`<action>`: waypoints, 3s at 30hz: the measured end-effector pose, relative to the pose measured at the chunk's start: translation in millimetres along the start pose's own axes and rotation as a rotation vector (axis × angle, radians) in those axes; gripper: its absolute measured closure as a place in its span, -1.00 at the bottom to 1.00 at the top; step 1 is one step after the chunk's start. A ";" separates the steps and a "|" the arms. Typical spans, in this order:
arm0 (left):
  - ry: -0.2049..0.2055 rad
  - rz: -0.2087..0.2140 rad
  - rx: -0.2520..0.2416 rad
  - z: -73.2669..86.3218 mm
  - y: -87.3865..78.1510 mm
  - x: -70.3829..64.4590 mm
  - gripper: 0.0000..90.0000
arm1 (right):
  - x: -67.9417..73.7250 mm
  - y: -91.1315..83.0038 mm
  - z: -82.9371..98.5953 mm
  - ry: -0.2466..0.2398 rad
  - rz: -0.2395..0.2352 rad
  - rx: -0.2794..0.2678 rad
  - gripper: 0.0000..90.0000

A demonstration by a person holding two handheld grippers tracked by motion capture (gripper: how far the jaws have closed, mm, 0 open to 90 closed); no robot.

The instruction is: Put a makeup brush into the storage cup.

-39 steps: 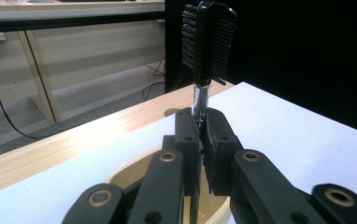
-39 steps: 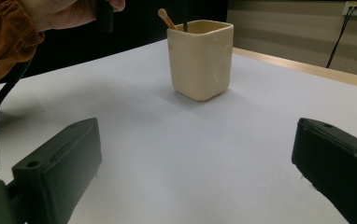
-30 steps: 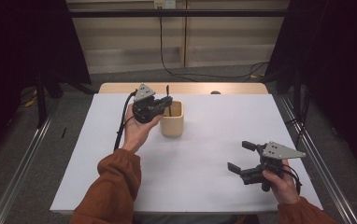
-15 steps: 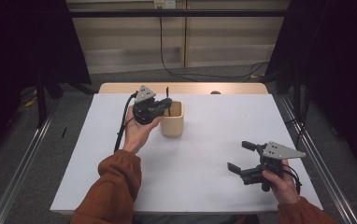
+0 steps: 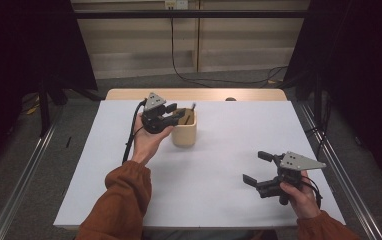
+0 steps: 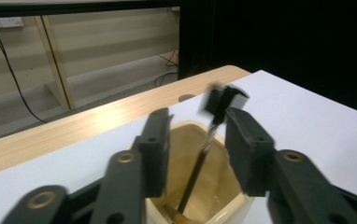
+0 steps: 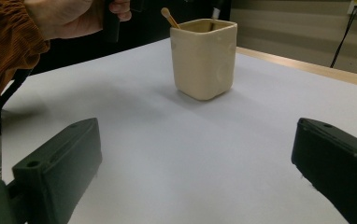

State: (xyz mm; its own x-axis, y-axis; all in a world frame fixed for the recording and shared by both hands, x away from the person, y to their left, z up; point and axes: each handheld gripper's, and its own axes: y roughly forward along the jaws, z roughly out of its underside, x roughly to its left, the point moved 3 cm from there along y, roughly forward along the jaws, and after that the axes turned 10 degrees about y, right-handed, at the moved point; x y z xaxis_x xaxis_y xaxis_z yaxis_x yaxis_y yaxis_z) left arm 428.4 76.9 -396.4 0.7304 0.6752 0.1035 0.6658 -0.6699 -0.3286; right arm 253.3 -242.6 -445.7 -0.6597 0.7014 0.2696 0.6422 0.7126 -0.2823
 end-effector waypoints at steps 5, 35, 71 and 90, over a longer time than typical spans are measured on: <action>-0.009 -0.011 -0.011 -0.5 -0.6 2.8 -0.19 | -0.4 0.1 0.0 0.002 0.002 0.000 -0.97; -0.004 -0.012 -0.039 -6.7 -26.9 10.5 -0.94 | -6.0 3.3 -0.2 0.015 0.034 -0.001 -0.98; 0.006 -0.050 -0.063 20.2 -74.9 -1.4 -0.94 | -7.2 4.5 -1.4 0.020 0.069 -0.013 -1.00; -0.019 -0.052 -0.057 48.1 -120.7 -14.7 -0.94 | -6.5 5.3 -1.0 0.015 0.067 -0.013 -1.00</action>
State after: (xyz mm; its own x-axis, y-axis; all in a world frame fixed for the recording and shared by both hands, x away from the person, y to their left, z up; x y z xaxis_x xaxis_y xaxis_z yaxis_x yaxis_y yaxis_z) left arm 330.0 162.7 -403.4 0.6922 0.7146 0.1010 0.7105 -0.6502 -0.2691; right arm 261.4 -243.5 -448.1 -0.6092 0.7477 0.2643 0.6899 0.6640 -0.2882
